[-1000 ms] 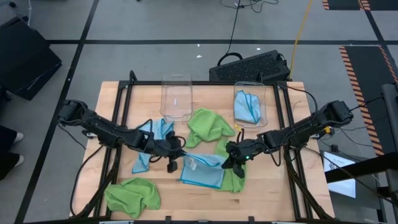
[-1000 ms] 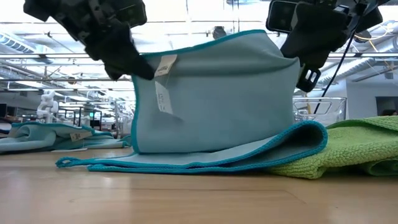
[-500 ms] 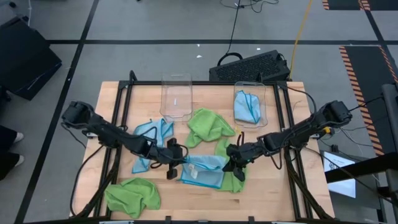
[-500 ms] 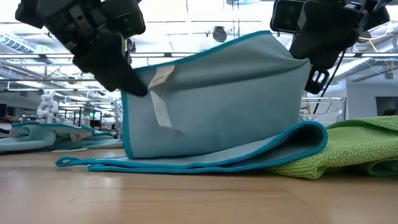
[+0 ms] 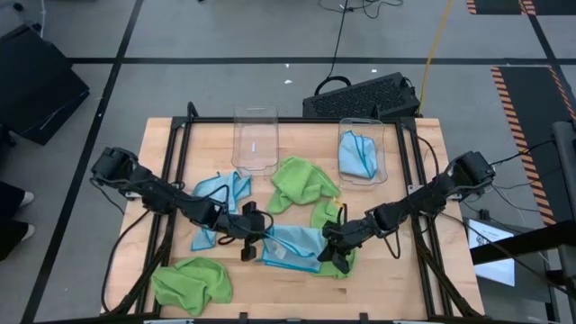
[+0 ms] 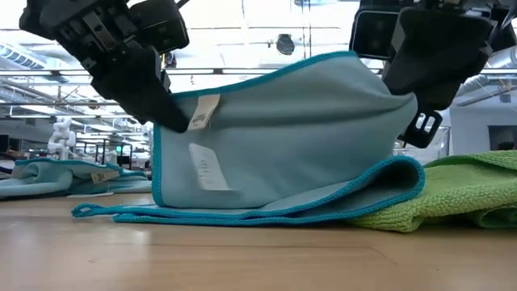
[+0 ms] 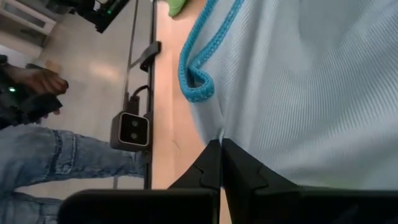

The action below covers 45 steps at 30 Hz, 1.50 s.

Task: Fold microfiber towels
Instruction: Fold the right blue microfiber towel

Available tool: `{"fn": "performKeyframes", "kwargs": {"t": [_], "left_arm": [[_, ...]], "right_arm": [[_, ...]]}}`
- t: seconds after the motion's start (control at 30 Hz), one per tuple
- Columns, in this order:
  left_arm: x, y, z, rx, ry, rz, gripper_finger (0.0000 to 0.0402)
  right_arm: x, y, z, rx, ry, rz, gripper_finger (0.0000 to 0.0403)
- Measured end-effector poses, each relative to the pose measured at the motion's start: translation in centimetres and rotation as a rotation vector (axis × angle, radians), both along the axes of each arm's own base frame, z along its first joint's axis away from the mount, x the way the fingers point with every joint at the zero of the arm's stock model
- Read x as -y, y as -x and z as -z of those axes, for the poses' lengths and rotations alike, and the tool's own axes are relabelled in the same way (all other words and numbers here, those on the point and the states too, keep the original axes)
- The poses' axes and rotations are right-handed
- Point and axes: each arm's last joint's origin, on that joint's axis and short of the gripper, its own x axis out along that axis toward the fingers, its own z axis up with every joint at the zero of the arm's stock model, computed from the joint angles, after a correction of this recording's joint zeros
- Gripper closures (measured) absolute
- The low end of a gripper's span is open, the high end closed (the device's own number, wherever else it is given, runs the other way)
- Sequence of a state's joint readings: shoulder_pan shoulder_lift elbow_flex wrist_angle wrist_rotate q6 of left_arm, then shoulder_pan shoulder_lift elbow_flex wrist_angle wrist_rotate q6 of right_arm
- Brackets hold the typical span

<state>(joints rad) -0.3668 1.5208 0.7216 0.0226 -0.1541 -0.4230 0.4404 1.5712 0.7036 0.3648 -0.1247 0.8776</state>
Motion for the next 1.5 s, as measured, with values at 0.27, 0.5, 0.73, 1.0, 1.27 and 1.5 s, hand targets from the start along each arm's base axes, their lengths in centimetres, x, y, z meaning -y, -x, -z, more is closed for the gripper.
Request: {"fn": "performKeyframes", "kwargs": {"t": [0.27,0.5,0.73,1.0,1.27,1.5], "left_arm": [[0.0,0.2,0.2,-0.022,-0.038,0.031,0.0396],[0.1,0.3,0.2,-0.03,-0.023,0.089,0.0397],[0.1,0.4,0.5,-0.051,-0.03,0.093,0.0353],[0.2,0.3,0.2,-0.032,0.025,0.066,0.0227],[0.8,0.3,-0.6,-0.042,0.256,0.049,0.0158],[1.0,1.1,-1.8,-0.054,0.306,0.025,0.0101]], "right_arm": [[-0.2,-0.5,1.6,-0.016,0.024,0.016,0.0402],[-0.2,-0.5,2.0,-0.028,0.04,0.01,0.0398],[-0.3,-0.2,2.4,-0.065,0.046,-0.029,0.0382],[-0.2,-0.1,2.3,-0.091,0.013,-0.014,0.0322],[-0.2,-0.4,1.8,-0.081,-0.042,0.039,0.0298],[-0.1,-0.5,1.2,-0.12,-0.17,0.173,0.0297]]}}
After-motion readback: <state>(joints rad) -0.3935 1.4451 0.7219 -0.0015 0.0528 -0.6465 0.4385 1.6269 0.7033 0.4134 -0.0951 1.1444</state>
